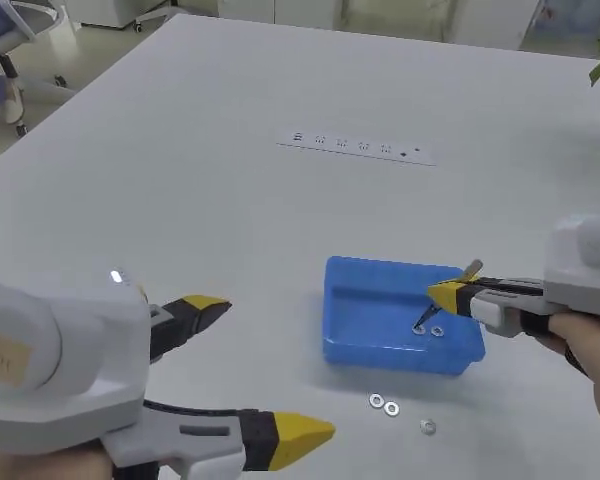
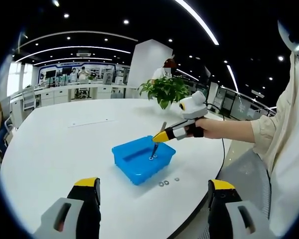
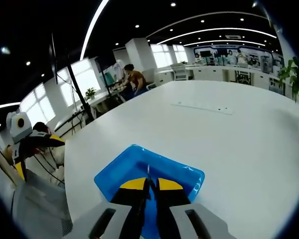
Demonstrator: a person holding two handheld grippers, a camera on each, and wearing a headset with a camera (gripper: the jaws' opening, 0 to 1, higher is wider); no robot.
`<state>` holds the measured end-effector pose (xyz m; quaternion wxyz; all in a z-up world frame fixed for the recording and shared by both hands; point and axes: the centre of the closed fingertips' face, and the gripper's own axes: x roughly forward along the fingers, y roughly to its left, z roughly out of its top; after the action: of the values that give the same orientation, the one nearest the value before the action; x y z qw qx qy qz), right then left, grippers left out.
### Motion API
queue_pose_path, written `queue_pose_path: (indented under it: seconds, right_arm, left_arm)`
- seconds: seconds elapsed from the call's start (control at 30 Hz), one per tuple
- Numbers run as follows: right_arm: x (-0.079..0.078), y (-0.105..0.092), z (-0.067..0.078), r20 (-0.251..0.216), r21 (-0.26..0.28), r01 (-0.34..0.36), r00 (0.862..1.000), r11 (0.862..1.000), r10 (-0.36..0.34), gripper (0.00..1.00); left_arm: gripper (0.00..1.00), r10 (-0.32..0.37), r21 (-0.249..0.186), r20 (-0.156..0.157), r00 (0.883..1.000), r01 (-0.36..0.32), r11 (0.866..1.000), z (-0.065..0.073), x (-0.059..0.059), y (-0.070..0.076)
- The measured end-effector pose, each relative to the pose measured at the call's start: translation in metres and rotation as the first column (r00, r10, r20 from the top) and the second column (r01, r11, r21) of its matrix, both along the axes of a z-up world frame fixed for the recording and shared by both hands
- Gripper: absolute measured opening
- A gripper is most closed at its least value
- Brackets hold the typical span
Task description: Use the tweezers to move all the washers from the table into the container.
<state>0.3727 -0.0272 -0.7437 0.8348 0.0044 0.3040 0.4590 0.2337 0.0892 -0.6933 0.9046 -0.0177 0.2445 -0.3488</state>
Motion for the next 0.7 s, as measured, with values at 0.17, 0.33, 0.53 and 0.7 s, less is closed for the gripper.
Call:
queue_pose_path:
  seconds: [0.17, 0.33, 0.53, 0.7]
  right_arm:
    - [-0.011, 0.0, 0.023, 0.01, 0.104, 0.022, 1.0, 0.994, -0.024, 0.02]
    - [-0.028, 0.0, 0.045, -0.007, 0.22, 0.029, 1.0, 0.975, -0.028, 0.02]
    - [-0.056, -0.001, 0.04, -0.066, 0.253, 0.003, 0.998, 0.967, 0.014, 0.02]
    - [-0.076, -0.004, 0.014, -0.122, 0.192, -0.015, 0.992, 0.981, 0.039, 0.02]
  left_arm:
    - [0.91, -0.006, 0.0, -0.001, 1.0, 0.006, 1.0, -0.001, 0.0, -0.002]
    - [0.91, -0.016, -0.001, -0.001, 1.0, 0.016, 1.0, -0.001, 0.0, -0.005]
    - [0.91, -0.03, -0.001, -0.001, 1.0, 0.03, 1.0, -0.002, 0.0, -0.008]
    - [0.9, -0.04, -0.001, 0.0, 0.999, 0.04, 0.999, -0.001, 0.0, -0.01]
